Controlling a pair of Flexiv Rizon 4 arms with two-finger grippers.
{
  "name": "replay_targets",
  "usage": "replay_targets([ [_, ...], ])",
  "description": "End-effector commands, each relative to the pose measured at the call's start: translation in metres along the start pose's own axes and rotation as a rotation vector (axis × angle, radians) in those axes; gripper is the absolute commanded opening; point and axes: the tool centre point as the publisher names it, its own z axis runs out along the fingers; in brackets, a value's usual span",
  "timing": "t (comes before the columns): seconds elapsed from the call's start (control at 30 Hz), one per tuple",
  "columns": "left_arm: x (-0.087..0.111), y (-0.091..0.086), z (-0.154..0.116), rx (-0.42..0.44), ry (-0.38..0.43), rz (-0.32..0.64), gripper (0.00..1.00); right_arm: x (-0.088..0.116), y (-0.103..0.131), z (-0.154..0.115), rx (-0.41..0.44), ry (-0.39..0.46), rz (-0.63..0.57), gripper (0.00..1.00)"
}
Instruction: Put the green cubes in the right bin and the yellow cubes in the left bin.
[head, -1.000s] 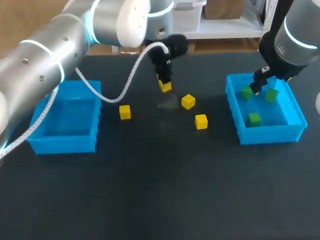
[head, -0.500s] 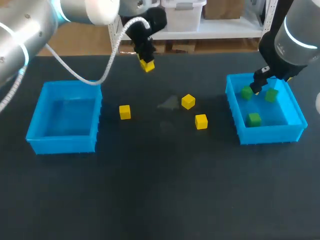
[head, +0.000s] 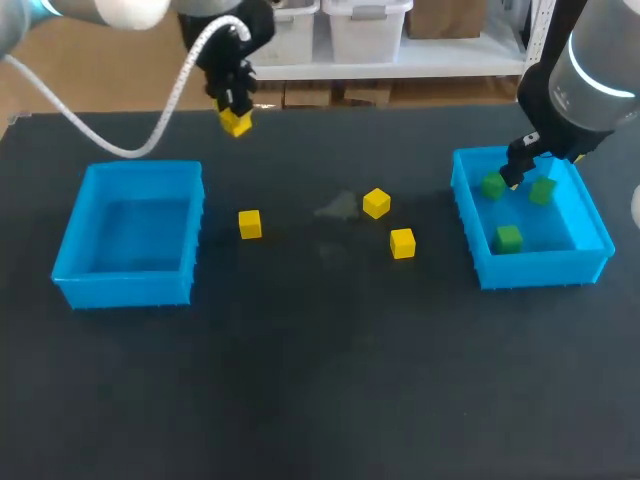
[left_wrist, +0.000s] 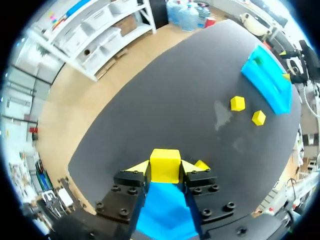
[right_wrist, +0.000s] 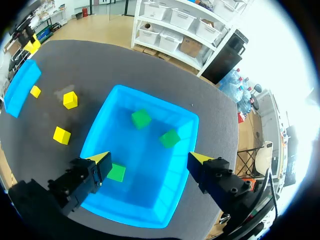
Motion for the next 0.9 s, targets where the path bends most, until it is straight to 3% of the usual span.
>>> replay_targets([
  [0.03, 0.058, 0.005, -0.005, -0.012, -0.263, -0.033, 0.0, 0.002, 0.0, 0.0, 0.002, -0.004, 0.001, 1.0],
  [0.47, 0.129, 0.023, -0.004, -0.037, -0.213, -0.163, 0.0, 0.002, 0.0, 0.0, 0.002, -0.004, 0.001, 1.0],
  [0.9, 0.166, 0.009, 0.017, -0.012, -0.145, -0.22, 0.0, 0.002, 0.0, 0.0, 0.002, -0.004, 0.001, 1.0],
])
